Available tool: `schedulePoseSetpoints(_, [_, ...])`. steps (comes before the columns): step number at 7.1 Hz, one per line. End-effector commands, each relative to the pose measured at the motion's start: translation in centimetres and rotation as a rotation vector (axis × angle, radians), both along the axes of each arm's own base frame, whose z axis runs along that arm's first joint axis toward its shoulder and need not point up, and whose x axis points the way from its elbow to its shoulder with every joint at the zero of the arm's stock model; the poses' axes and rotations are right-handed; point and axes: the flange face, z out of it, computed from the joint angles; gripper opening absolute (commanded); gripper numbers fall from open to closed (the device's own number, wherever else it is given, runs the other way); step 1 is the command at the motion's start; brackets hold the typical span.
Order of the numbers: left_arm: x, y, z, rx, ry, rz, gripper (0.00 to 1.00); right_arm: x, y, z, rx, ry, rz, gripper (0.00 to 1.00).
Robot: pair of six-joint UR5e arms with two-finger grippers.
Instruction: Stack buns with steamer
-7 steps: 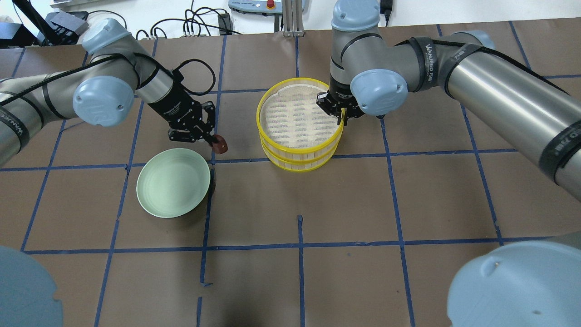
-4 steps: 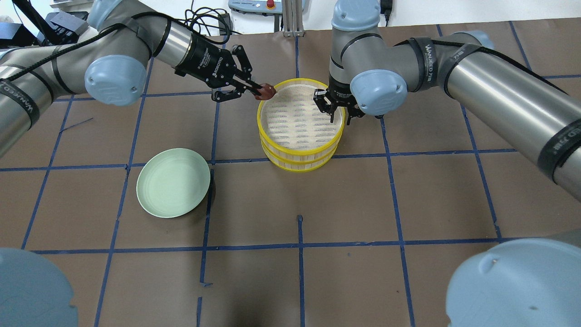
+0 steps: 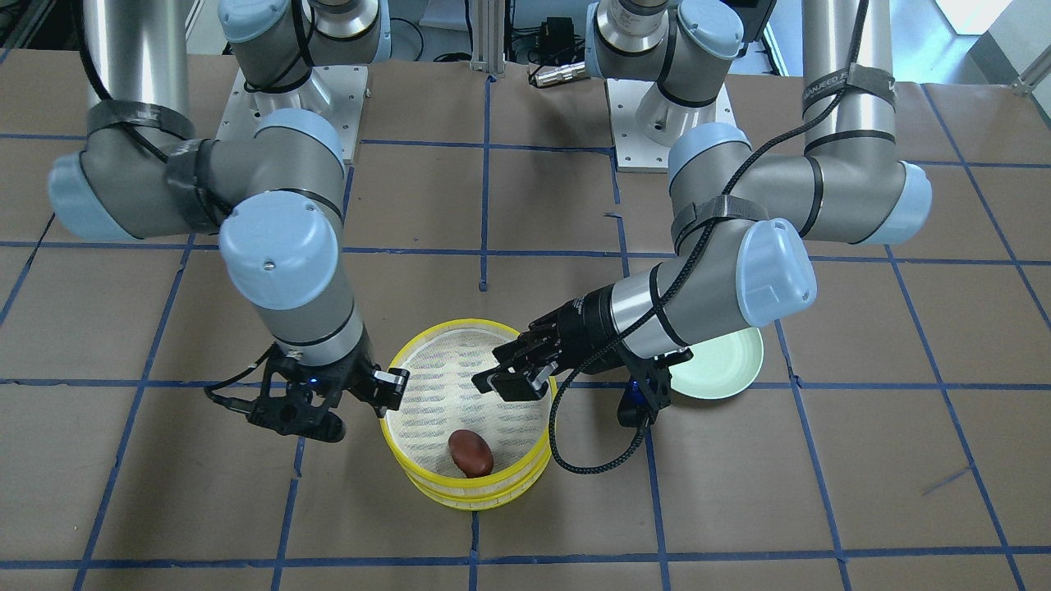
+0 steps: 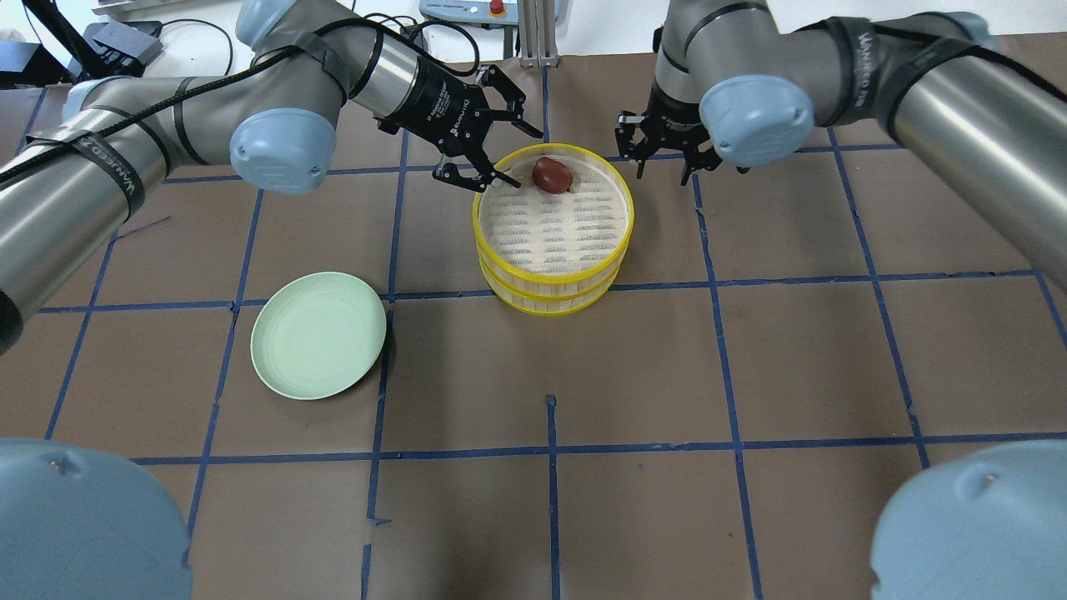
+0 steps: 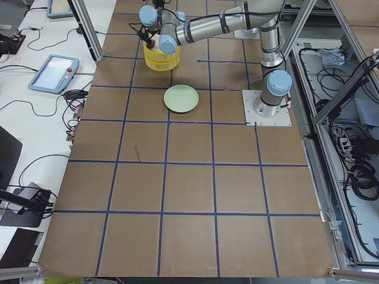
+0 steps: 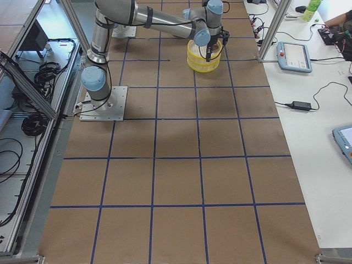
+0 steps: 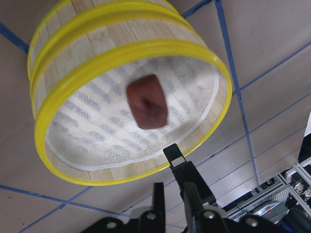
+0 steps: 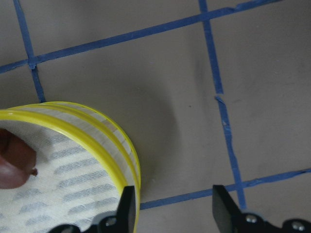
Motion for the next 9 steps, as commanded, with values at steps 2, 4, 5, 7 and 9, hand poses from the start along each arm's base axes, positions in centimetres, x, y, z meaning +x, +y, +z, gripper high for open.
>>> schedulePoseSetpoints(2, [2.7,3.4,5.6,-0.214,-0.338,-0.301,0.99,-5.8,6.0,12.6,-0.017,-0.033,0.049,0.69])
schedulePoseSetpoints(4, [6.8,7.7,10.5,-0.223,-0.651,-0.649,1.0,-5.1,9.7,19.5,0.021,-0.024,0.082,0.76])
schedulePoseSetpoints(5, [7.7,9.8,12.9,-0.197,-0.657,-0.67,1.0,-5.0,9.9,19.4,0.035,-0.019,0.089,0.79])
schedulePoseSetpoints(7, [10.2,13.0,16.5,-0.135,-0.636,-0.655,1.0,-6.3,9.9,16.8,0.084,0.081,0.189,0.91])
schedulePoseSetpoints(9, [10.6,13.8,17.4,-0.167,-0.653,-0.718,1.0,-6.0,10.0,16.7,0.085,0.072,0.197,1.0])
